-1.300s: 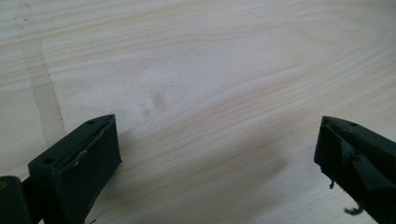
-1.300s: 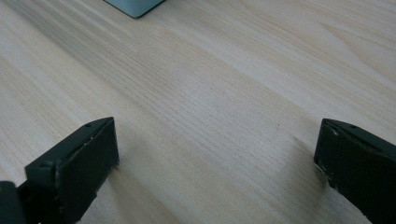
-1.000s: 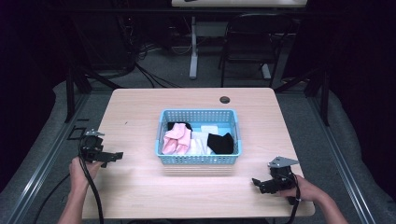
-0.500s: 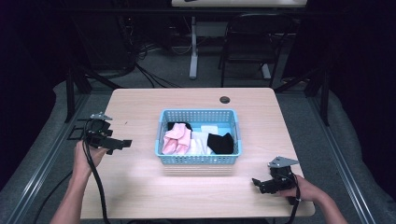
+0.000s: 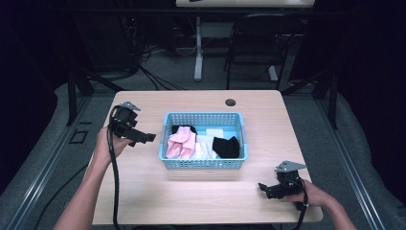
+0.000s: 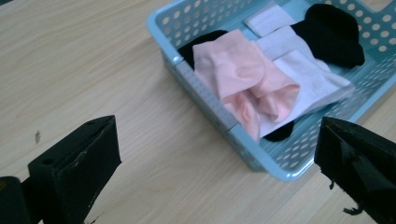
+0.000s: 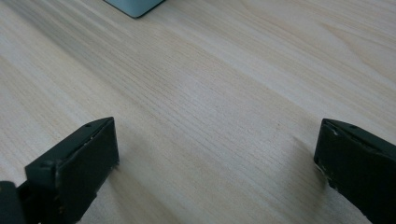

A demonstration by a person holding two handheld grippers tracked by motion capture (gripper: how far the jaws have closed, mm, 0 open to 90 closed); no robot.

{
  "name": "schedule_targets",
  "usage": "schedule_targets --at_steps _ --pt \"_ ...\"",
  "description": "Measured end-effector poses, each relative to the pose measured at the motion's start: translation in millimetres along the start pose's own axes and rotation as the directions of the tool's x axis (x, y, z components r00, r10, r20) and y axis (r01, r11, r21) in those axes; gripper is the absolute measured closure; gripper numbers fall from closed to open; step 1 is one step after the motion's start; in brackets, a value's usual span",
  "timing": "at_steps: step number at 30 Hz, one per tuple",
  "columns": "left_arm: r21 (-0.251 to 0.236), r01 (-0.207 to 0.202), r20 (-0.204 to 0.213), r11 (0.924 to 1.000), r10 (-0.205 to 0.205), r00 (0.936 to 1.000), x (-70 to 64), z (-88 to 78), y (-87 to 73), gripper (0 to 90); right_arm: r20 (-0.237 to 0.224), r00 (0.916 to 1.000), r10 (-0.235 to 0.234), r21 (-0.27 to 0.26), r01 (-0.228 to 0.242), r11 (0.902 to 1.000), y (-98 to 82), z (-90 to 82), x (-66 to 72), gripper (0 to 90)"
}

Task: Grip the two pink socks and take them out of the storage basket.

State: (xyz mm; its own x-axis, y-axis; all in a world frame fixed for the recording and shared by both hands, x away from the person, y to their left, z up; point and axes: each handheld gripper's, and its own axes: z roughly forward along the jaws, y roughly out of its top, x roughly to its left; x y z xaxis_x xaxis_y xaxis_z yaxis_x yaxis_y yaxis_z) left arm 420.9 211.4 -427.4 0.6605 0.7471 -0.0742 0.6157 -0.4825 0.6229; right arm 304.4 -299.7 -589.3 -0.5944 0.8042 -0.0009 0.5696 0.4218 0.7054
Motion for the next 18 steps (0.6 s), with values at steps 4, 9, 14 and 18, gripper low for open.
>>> schedule_targets --at_steps 4,9,14,18 --pt "0.019 -0.03 0.015 0.9994 0.029 0.9995 -8.1 11.8 14.3 0.7 0.0 1.0 0.0 0.0 0.0 1.0 0.0 0.0 0.0 0.0" --pt "0.04 -0.056 0.045 0.9976 0.055 0.9975 -19.4 30.0 29.4 3.1 0.0 1.0 0.0 0.0 0.0 1.0 0.0 0.0 0.0 0.0" --pt "0.066 -0.076 0.065 0.9949 0.072 0.9953 -28.1 47.2 41.3 4.3 0.0 1.0 0.0 0.0 0.0 1.0 0.0 0.0 0.0 0.0" --pt "0.104 -0.096 0.064 0.9899 0.09 0.9939 -35.8 64.0 48.7 7.2 0.0 1.0 0.0 0.0 0.0 1.0 0.0 0.0 0.0 0.0"
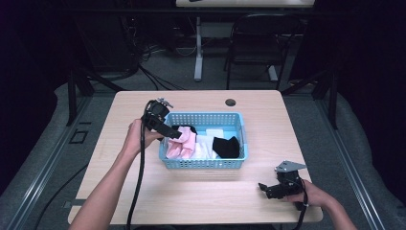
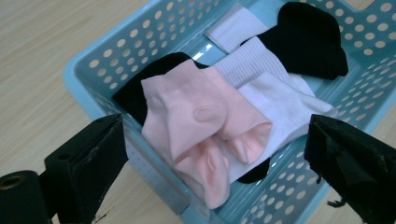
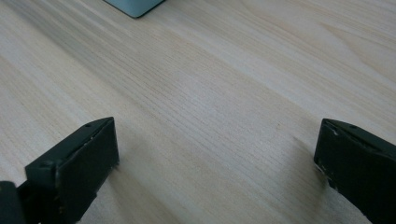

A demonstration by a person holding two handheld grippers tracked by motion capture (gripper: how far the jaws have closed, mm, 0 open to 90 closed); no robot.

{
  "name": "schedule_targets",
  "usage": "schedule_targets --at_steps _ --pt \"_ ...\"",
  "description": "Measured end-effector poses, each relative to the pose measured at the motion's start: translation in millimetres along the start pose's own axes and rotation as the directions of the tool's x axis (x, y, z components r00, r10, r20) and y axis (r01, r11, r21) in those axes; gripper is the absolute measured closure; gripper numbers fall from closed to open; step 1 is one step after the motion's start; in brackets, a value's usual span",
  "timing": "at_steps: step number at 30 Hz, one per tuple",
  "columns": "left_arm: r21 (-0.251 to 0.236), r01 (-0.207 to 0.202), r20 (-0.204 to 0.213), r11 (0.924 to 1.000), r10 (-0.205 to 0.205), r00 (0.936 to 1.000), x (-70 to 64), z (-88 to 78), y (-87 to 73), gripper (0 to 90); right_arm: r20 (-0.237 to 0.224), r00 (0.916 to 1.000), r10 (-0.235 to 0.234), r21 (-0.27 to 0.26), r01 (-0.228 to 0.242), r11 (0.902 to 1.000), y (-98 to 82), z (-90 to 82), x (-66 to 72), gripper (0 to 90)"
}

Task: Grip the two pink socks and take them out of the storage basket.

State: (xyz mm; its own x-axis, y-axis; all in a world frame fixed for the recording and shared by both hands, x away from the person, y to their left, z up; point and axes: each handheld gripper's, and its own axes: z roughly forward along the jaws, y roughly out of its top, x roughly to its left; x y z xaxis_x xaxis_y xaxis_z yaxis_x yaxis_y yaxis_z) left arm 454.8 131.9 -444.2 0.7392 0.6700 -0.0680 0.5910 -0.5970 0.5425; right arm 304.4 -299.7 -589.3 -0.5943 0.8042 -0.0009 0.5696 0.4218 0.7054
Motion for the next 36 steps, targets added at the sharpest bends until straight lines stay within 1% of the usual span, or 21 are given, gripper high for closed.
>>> schedule_targets --at_steps 4,7,13,15,19,21,23,25,26,28,30,31,33,36 --pt "0.022 -0.002 0.002 0.9998 0.002 1.0 -3.0 13.3 5.8 9.5 0.0 1.0 0.0 0.0 0.0 1.0 0.0 0.0 0.0 0.0" --pt "0.04 -0.002 0.005 0.9992 0.002 1.0 -4.0 22.7 8.9 13.2 0.0 1.0 0.0 0.0 0.0 1.0 0.0 0.0 0.0 0.0" --pt "0.095 -0.008 -0.014 0.9954 0.009 0.9999 -8.4 42.1 16.5 16.1 0.0 1.0 0.0 0.0 0.0 1.0 0.0 0.0 0.0 0.0" --pt "0.106 -0.007 -0.019 0.9943 0.009 0.9998 -9.2 48.2 18.1 18.3 0.0 1.0 0.0 0.0 0.0 1.0 0.0 0.0 0.0 0.0" --pt "0.129 -0.003 -0.025 0.9917 0.007 0.9997 -9.9 58.6 20.7 19.8 0.0 1.0 0.0 0.0 0.0 1.0 0.0 0.0 0.0 0.0" --pt "0.147 -0.004 -0.038 0.9892 0.01 0.9992 -9.2 64.4 22.2 20.7 0.0 1.0 0.0 0.0 0.0 1.0 0.0 0.0 0.0 0.0" --pt "0.16 0.004 -0.051 0.9871 0.005 0.9987 -8.4 69.1 23.1 22.5 0.0 1.0 0.0 0.0 0.0 1.0 0.0 0.0 0.0 0.0" --pt "0.174 0.008 -0.069 0.9847 0.005 0.9976 -6.9 73.4 23.3 24.6 0.002 1.0 -0.001 0.0 0.001 1.0 -0.1 -0.1 -0.1 0.0" --pt "0.181 0.014 -0.071 0.9834 -0.001 0.9974 -6.4 75.4 23.1 25.3 0.001 1.0 -0.001 0.0 0.001 1.0 -0.1 -0.1 -0.1 0.0" --pt "0.205 0.016 -0.085 0.9786 0.002 0.9964 -5.2 79.2 23.2 27.5 0.001 1.0 -0.001 0.0 0.001 1.0 -0.2 -0.2 -0.1 0.0" --pt "0.211 0.017 -0.094 0.9774 0.003 0.9955 -4.3 81.2 23.1 28.7 0.001 1.0 -0.001 0.001 0.001 1.0 -0.2 -0.2 -0.1 0.0" --pt "0.21 0.023 -0.097 0.9775 -0.002 0.9953 -4.1 81.3 23.1 29.5 0.001 1.0 -0.001 0.001 0.001 1.0 -0.2 -0.2 -0.1 0.0" --pt "0.22 0.022 -0.117 0.9752 0.004 0.9931 -4.1 81.5 23.6 33.2 0.001 1.0 -0.001 0.001 0.001 1.0 -0.2 -0.2 -0.1 0.0" --pt "0.223 0.029 -0.126 0.9743 -0.001 0.992 -1.8 80.8 22.5 37.8 0.001 1.0 -0.001 0.0 0.001 1.0 -0.2 -0.2 -0.1 0.0"
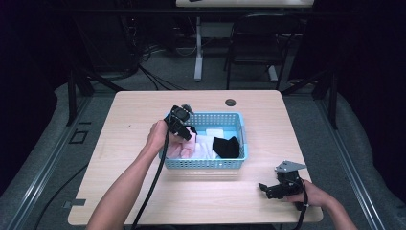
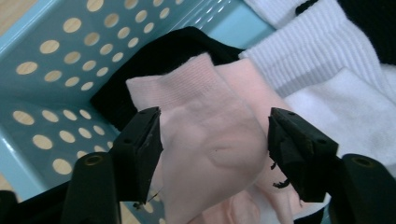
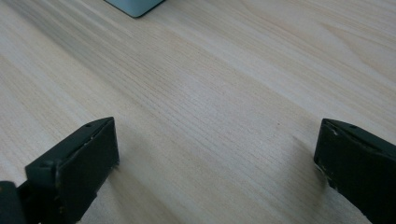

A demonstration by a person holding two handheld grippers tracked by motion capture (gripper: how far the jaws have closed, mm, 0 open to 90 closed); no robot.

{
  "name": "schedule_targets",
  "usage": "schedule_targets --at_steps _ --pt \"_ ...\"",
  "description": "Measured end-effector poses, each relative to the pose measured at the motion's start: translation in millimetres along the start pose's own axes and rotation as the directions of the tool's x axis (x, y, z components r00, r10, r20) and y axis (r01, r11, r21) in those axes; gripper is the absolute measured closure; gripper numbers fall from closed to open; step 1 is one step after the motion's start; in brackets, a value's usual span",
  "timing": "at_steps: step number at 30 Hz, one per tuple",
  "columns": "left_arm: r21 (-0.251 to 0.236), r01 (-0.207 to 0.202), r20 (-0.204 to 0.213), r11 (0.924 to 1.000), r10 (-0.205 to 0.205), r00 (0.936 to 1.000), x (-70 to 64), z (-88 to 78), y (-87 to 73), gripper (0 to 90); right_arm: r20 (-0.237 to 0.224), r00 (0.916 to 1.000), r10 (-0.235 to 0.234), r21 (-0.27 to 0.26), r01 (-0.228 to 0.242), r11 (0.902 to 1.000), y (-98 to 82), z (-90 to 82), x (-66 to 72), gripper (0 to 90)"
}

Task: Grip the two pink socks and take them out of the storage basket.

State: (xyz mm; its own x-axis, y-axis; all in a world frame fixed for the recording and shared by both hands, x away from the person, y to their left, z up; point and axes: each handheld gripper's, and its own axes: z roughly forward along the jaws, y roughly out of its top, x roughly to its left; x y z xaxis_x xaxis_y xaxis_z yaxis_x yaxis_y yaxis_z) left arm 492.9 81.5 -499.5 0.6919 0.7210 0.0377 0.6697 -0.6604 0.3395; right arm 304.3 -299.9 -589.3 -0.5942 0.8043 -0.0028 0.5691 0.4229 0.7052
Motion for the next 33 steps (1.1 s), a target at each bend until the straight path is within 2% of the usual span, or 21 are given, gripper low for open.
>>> schedule_targets --at_steps 3,9,14,18,21,22,24,25,28,30,33 --pt "-0.004 0.018 -0.007 0.9998 -0.018 0.9998 2.7 -1.3 -1.5 41.2 0.001 1.0 0.0 0.0 0.0 1.0 0.0 -0.1 0.0 0.0" --pt "-0.017 0.021 -0.017 0.9996 -0.022 0.9996 4.2 -2.7 -1.8 46.0 -0.001 1.0 -0.001 0.0 0.001 1.0 0.0 -0.1 0.0 0.0" --pt "-0.026 0.017 -0.025 0.9995 -0.017 0.9995 3.8 -2.9 -1.2 58.4 -0.002 1.0 -0.002 0.002 0.002 1.0 0.0 -0.2 -0.2 0.0" --pt "-0.002 0.018 -0.027 0.9998 -0.018 0.9995 4.2 -0.2 -1.5 67.1 -0.001 1.0 -0.003 0.003 0.003 1.0 0.0 -0.2 -0.2 0.0" --pt "-0.005 0.022 -0.018 0.9997 -0.023 0.9996 2.0 -0.7 -1.7 61.3 0.001 1.0 0.0 0.0 0.0 1.0 -0.1 -0.1 0.0 0.0" --pt "-0.018 0.02 0.001 0.9996 -0.02 0.9998 0.0 -1.9 -1.9 58.2 0.001 1.0 -0.003 0.003 0.003 1.0 0.0 -0.3 -0.1 0.0" --pt "-0.008 0.004 -0.006 1.0 -0.004 1.0 -4.8 -2.6 -1.1 49.4 0.0 1.0 -0.003 0.002 0.003 1.0 0.0 -0.4 -0.1 0.0" --pt "-0.002 -0.003 -0.006 1.0 0.003 1.0 -6.5 -2.3 -0.7 48.3 -0.001 1.0 -0.004 0.004 0.004 1.0 0.0 -0.5 -0.2 0.0" --pt "0.023 -0.014 -0.019 0.9996 0.015 0.9997 -8.2 1.4 -0.3 46.6 0.0 1.0 -0.003 0.003 0.003 1.0 0.0 -0.4 -0.1 0.0" --pt "0.043 -0.02 -0.058 0.9989 0.023 0.998 -8.0 5.3 -0.9 47.1 0.0 1.0 -0.003 0.002 0.003 1.0 0.0 -0.4 -0.1 0.0" --pt "0.05 -0.018 -0.06 0.9986 0.021 0.998 -6.9 9.1 -2.7 51.7 0.0 1.0 -0.003 0.002 0.003 1.0 -0.1 -0.4 -0.1 0.0"
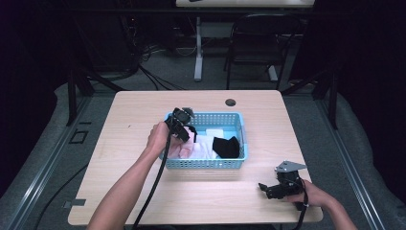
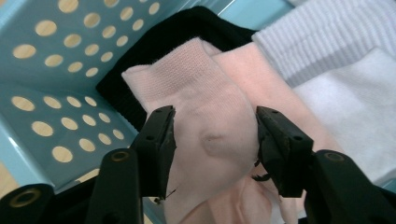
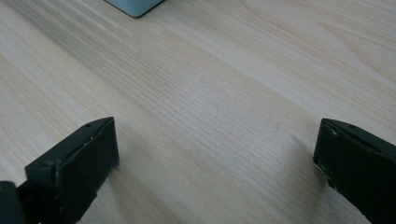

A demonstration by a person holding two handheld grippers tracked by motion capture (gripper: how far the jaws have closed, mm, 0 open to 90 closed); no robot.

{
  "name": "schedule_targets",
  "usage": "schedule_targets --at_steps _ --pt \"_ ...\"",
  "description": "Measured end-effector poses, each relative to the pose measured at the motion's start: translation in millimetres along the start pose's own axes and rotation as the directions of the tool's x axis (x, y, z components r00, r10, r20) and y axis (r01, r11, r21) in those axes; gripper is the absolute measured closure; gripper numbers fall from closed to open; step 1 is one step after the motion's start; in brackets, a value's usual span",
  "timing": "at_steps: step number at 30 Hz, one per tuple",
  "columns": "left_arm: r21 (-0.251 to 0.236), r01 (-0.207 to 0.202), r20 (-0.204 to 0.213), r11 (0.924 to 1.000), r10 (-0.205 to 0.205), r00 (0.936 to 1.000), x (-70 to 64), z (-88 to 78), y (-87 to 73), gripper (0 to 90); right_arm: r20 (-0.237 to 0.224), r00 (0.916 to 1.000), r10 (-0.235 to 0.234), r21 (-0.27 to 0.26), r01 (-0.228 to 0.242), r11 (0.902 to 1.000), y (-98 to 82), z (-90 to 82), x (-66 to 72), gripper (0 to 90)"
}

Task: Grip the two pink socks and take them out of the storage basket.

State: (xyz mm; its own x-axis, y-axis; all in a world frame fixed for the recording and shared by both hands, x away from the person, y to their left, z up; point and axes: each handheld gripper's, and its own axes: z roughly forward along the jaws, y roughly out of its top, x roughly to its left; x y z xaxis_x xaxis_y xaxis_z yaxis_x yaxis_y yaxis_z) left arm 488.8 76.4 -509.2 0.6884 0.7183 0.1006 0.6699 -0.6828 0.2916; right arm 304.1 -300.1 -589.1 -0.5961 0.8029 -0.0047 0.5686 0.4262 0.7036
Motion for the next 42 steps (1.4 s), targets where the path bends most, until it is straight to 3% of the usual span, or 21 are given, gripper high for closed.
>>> schedule_targets --at_steps 10,17,25,42 --pt "-0.057 0.039 0.026 0.9976 -0.037 0.999 14.8 -9.6 -8.9 85.8 -0.001 1.0 0.0 0.0 0.0 1.0 0.0 0.0 -0.1 0.0" --pt "-0.093 0.049 0.081 0.9945 -0.042 0.9959 19.8 -21.8 -13.3 87.5 -0.001 1.0 0.0 0.0 0.0 1.0 0.0 0.0 -0.1 0.0" --pt "-0.166 0.048 0.122 0.9849 -0.028 0.9921 21.6 -57.4 -17.5 87.7 -0.001 1.0 -0.001 0.001 0.001 1.0 0.0 -0.1 -0.1 0.0" --pt "-0.265 0.007 0.119 0.9642 0.025 0.9926 17.0 -120.0 -7.6 88.1 0.003 1.0 -0.003 0.002 0.003 1.0 0.0 -0.1 -0.1 0.0"
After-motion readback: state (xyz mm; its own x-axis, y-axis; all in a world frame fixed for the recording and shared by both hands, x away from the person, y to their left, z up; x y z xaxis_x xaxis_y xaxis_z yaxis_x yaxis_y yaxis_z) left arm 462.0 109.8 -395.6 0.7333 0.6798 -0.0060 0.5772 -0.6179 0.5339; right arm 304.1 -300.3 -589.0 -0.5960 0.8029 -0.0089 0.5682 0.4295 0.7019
